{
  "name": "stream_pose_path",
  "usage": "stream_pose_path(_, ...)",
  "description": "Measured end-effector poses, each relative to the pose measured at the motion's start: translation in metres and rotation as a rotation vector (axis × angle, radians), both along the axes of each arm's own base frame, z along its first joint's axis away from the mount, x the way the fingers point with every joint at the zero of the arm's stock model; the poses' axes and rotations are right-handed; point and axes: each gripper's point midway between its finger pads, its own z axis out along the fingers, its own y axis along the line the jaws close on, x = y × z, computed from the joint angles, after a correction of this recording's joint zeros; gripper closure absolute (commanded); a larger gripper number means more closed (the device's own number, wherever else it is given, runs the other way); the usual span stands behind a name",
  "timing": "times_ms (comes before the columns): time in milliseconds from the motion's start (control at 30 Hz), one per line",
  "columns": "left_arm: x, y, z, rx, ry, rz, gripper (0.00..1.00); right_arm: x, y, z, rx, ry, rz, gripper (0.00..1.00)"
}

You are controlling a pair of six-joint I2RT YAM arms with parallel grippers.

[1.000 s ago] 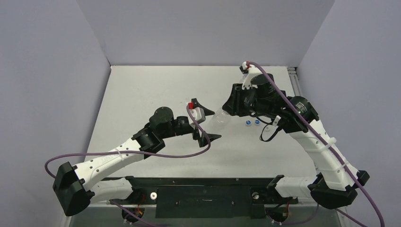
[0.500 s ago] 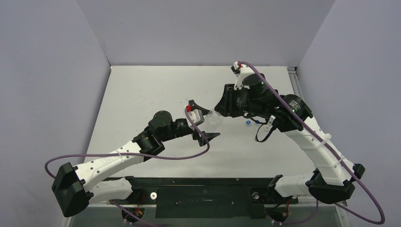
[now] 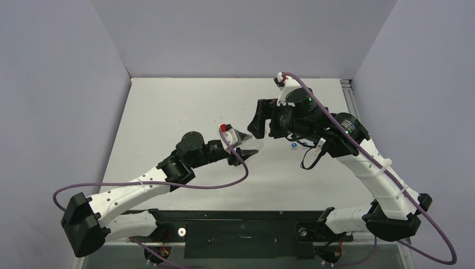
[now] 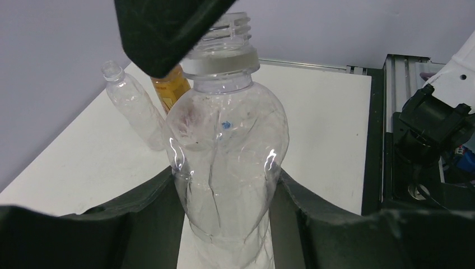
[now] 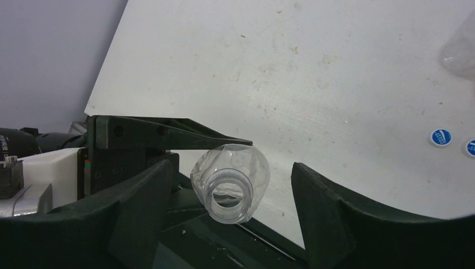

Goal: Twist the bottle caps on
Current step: Pick up the plastic bottle at the center of the board, then screw the bottle cap onto the plastic bottle.

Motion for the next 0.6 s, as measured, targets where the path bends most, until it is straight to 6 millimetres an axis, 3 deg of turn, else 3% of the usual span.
stream_pose_path(133,0.002,0.004,-0.001,0.009,0.007,0.023,0.65,0.006,-0.008,0.007,0.006,-0.035,-0.055,0.19)
stream_pose_path(233,0.003,0.011,0.0,0.016,0.013,0.054,0.65,0.011,-0.026,0.017,0.02,-0.073,-0.13,0.18)
stream_pose_path(300,0.003,0.018,0.001,0.023,0.019,0.08,0.65,0.016,-0.051,0.021,0.035,-0.097,-0.216,0.17)
stream_pose_path(367,0.003,0.026,0.001,0.034,0.027,0.108,0.65,0.025,-0.091,0.018,0.037,-0.116,-0.348,0.17)
stream_pose_path(467,0.001,0.039,0.0,0.057,0.039,0.146,0.65,0.03,-0.141,-0.004,-0.002,-0.11,-0.516,0.21)
stream_pose_path(600,-0.006,0.057,-0.002,0.092,0.041,0.173,0.64,0.038,-0.172,-0.061,-0.088,-0.029,-0.626,0.29)
